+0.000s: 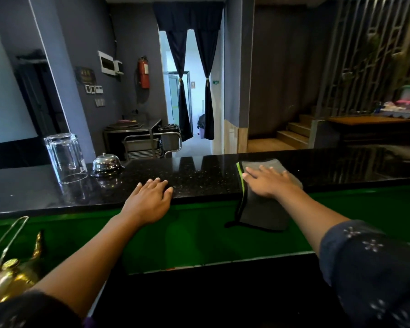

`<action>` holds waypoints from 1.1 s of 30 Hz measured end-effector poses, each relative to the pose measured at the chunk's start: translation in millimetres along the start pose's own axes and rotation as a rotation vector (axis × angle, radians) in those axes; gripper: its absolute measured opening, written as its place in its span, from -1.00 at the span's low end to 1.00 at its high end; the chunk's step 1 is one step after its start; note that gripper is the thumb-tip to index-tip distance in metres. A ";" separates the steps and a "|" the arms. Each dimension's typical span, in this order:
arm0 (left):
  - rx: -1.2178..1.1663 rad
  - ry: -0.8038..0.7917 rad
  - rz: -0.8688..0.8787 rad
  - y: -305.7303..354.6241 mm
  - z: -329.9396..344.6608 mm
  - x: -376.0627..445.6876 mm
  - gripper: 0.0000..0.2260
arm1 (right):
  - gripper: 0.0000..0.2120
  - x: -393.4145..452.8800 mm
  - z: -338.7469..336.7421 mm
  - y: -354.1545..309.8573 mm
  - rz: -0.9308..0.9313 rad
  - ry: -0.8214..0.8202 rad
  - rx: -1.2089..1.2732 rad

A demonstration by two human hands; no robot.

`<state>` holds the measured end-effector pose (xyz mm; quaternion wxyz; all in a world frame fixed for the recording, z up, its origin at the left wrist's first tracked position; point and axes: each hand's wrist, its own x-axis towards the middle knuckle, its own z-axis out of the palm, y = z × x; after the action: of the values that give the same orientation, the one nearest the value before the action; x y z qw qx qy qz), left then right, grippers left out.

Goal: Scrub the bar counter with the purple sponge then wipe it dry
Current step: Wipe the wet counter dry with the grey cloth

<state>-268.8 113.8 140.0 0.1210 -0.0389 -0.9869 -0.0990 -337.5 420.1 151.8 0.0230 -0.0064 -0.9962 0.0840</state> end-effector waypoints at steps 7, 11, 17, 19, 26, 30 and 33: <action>0.012 -0.124 0.140 104.4 14.5 63.6 -0.48 | -0.41 -19.1 8.4 2.0 -0.111 -0.027 0.021; -0.028 -0.133 0.070 126.8 24.5 93.6 -0.46 | -0.41 -12.7 10.2 14.4 -0.170 -0.046 0.033; 0.002 -0.186 -0.015 120.7 52.8 101.9 -0.45 | -0.41 31.9 2.1 19.6 -0.150 -0.049 0.015; 0.011 -0.185 -0.021 118.4 54.2 105.0 -0.45 | -0.41 49.4 -1.0 12.4 -0.140 -0.061 0.009; 0.078 -0.216 -0.012 124.5 44.0 99.9 -0.49 | -0.37 58.2 -6.6 -4.7 -0.182 -0.092 -0.001; 0.063 -0.220 -0.023 126.9 39.3 94.6 -0.51 | -0.36 41.0 -4.1 31.9 -0.339 -0.104 0.021; 0.082 -0.227 -0.018 126.9 40.1 92.8 -0.51 | -0.33 39.3 -3.1 76.1 -0.417 -0.084 0.016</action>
<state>-355.1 251.0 148.3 0.0089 -0.0359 -0.9978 -0.0547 -375.9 496.3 143.8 -0.0018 0.2034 -0.9753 0.0855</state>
